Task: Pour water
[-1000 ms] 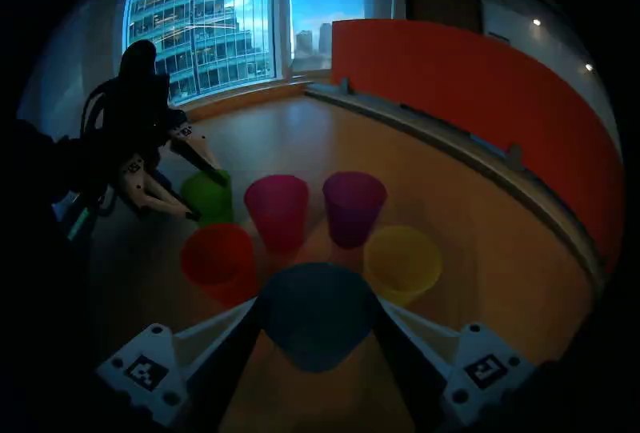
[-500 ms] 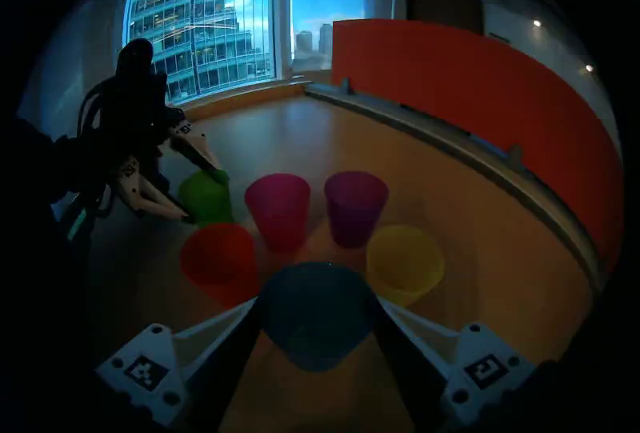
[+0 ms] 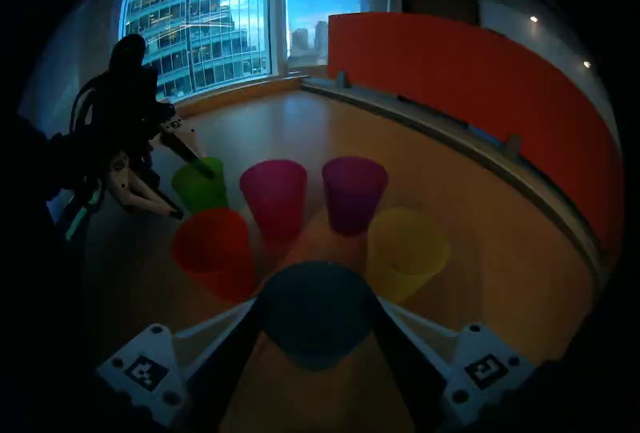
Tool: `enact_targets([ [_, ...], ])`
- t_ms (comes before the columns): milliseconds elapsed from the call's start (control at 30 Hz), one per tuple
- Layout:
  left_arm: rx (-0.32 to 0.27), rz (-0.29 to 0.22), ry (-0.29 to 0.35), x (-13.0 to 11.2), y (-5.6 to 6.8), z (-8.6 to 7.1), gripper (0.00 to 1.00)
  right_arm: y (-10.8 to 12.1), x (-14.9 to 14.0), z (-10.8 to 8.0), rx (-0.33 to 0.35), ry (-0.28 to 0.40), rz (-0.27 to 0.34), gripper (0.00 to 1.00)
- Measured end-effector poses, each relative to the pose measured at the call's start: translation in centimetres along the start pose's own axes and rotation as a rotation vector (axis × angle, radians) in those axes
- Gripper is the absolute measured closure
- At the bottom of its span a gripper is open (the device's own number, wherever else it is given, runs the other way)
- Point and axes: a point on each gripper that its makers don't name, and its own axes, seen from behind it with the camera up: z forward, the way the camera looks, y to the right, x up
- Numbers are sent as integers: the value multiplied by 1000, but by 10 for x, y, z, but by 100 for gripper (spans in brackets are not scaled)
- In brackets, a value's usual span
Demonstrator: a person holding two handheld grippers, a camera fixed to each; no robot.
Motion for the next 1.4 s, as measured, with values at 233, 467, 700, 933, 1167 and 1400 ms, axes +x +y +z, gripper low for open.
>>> enact_targets([
  [233,8,-13,1,-1,-3,-1,2,-1,-5,-3,-15,-2,-11,6],
  [467,8,-9,2,-2,-3,-2,2,-3,-11,-6,-25,-8,-17,7],
  [700,14,-9,6,0,-3,-4,2,-1,-14,-6,-40,-18,-16,0],
  [933,25,-13,5,-4,-5,-10,2,-2,-17,-11,-49,-14,-2,0],
  [1167,42,-25,11,-8,-6,-21,2,-1,-26,-24,-77,-15,0,0],
  [1400,71,-42,18,-14,-7,-35,2,-1,-38,-39,-105,-12,16,0],
])
